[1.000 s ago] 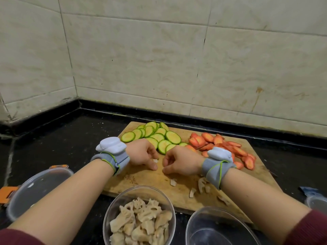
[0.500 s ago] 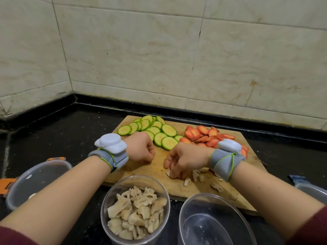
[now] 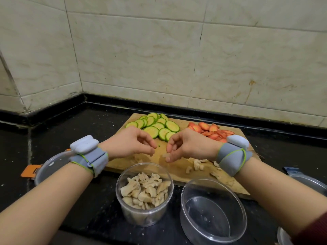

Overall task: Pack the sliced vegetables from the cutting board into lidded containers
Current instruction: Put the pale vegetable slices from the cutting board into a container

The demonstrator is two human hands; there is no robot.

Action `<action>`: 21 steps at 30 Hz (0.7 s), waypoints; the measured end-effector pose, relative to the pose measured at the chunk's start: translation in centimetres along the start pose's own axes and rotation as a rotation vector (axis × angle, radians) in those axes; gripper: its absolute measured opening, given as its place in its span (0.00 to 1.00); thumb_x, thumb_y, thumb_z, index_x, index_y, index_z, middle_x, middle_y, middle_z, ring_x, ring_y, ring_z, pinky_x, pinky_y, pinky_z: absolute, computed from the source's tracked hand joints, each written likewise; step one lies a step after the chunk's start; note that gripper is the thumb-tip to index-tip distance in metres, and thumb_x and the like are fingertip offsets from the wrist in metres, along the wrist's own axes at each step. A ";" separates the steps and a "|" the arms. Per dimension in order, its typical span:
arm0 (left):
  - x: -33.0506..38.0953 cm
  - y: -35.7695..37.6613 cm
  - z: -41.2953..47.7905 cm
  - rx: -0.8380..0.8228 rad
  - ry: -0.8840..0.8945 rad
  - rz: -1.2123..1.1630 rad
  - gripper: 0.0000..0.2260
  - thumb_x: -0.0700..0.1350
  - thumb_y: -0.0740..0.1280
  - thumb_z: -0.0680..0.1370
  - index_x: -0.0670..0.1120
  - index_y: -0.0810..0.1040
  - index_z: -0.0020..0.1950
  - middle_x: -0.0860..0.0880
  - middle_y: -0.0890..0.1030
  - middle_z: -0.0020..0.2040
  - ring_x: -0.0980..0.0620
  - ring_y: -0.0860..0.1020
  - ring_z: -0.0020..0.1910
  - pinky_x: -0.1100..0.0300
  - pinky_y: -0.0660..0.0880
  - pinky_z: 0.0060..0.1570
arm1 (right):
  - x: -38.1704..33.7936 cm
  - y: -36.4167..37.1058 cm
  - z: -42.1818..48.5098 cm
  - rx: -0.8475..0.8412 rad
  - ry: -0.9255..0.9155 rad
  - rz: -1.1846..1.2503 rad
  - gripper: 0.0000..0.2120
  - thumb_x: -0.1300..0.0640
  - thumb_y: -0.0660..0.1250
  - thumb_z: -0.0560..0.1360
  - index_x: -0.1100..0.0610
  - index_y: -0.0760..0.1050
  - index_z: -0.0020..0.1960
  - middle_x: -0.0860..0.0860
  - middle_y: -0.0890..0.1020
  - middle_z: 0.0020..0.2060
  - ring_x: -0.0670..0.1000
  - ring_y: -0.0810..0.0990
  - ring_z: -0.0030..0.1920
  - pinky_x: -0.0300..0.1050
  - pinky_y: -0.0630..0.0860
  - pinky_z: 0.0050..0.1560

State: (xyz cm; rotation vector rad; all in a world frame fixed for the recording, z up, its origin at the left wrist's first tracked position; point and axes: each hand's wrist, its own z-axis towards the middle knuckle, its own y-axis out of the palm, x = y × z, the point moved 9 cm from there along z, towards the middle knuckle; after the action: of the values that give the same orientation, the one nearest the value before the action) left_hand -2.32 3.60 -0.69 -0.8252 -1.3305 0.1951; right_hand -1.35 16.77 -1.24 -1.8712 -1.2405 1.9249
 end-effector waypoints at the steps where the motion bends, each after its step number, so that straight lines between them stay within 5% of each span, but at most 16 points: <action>1: -0.1 -0.2 -1.2 0.001 0.001 -0.018 0.05 0.41 0.76 0.69 0.47 0.84 0.43 0.52 0.83 0.35 0.61 0.78 0.36 0.69 0.74 0.41 | -0.8 0.7 -0.6 -0.025 -0.018 0.034 0.09 0.62 0.78 0.65 0.58 0.78 0.40 0.53 0.77 0.32 0.46 0.72 0.31 0.38 0.67 0.32; 9: -0.5 0.8 -5.9 -0.089 -0.031 0.154 0.05 0.50 0.77 0.68 0.51 0.85 0.41 0.54 0.84 0.37 0.64 0.77 0.34 0.69 0.74 0.40 | -3.9 4.5 -3.4 -0.101 -0.108 -0.180 0.09 0.53 0.76 0.69 0.57 0.85 0.46 0.52 0.86 0.39 0.41 0.78 0.37 0.41 0.77 0.46; 12: -0.3 1.0 -6.7 -0.100 -0.023 0.202 0.07 0.52 0.76 0.68 0.53 0.86 0.44 0.60 0.81 0.30 0.66 0.73 0.29 0.72 0.69 0.35 | -4.8 4.1 -4.2 -0.019 -0.147 -0.408 0.07 0.53 0.73 0.71 0.54 0.85 0.47 0.44 0.84 0.35 0.35 0.76 0.33 0.29 0.71 0.36; 16: -1.0 1.9 -7.4 -0.148 -0.044 0.313 0.12 0.56 0.76 0.66 0.58 0.84 0.48 0.62 0.81 0.41 0.60 0.78 0.44 0.64 0.73 0.45 | -5.8 5.1 -5.1 -0.035 -0.168 -0.606 0.07 0.54 0.70 0.72 0.52 0.84 0.48 0.45 0.85 0.41 0.40 0.78 0.37 0.26 0.69 0.33; 21: -1.3 2.2 -7.7 -0.134 -0.044 0.290 0.13 0.55 0.76 0.66 0.58 0.83 0.49 0.64 0.81 0.45 0.66 0.76 0.48 0.67 0.68 0.49 | -5.1 4.8 -5.2 -0.121 -0.062 -0.428 0.06 0.60 0.74 0.69 0.55 0.84 0.47 0.44 0.84 0.37 0.41 0.79 0.40 0.35 0.76 0.46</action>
State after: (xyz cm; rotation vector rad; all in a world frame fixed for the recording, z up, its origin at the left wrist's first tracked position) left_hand 5.05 1.17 -3.15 -1.1331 -1.2707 0.3566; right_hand 6.20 12.69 0.11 -1.4474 -1.6487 1.7180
